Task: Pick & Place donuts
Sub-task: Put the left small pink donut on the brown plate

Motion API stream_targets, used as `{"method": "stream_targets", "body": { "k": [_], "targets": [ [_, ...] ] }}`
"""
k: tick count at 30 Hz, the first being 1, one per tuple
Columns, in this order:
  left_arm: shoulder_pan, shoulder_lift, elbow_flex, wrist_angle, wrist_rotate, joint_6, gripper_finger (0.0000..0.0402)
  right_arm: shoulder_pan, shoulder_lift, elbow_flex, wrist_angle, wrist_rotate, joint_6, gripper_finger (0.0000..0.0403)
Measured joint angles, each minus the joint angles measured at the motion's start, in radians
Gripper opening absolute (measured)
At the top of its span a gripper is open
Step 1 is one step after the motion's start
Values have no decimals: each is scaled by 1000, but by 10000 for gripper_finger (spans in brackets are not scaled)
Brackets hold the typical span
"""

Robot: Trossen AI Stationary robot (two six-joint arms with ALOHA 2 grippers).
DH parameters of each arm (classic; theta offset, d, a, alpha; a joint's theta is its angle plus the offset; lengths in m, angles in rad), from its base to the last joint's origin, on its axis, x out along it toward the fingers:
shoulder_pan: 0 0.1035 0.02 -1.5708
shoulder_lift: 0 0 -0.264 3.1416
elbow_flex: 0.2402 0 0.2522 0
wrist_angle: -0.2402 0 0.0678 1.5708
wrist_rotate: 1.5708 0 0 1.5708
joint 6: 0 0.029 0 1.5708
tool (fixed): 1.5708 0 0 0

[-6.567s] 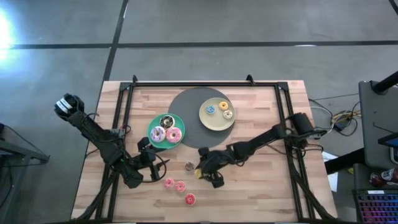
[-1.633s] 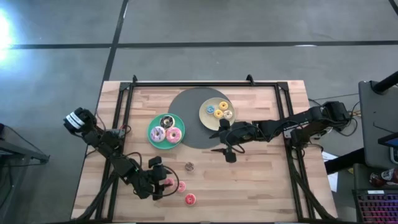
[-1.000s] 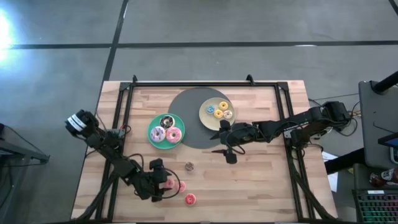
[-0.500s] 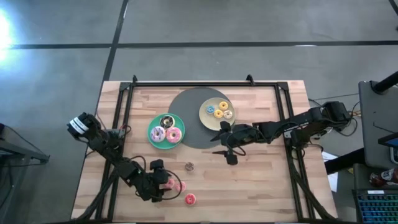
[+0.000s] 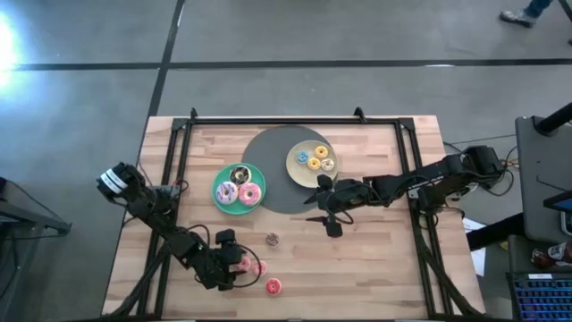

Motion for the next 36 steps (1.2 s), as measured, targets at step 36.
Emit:
{"method": "stream_targets", "body": {
  "k": [36],
  "targets": [
    [1,-14,2,-19,-10,31,215,0,-1,-11,20,0,0,233]
  ]
}}
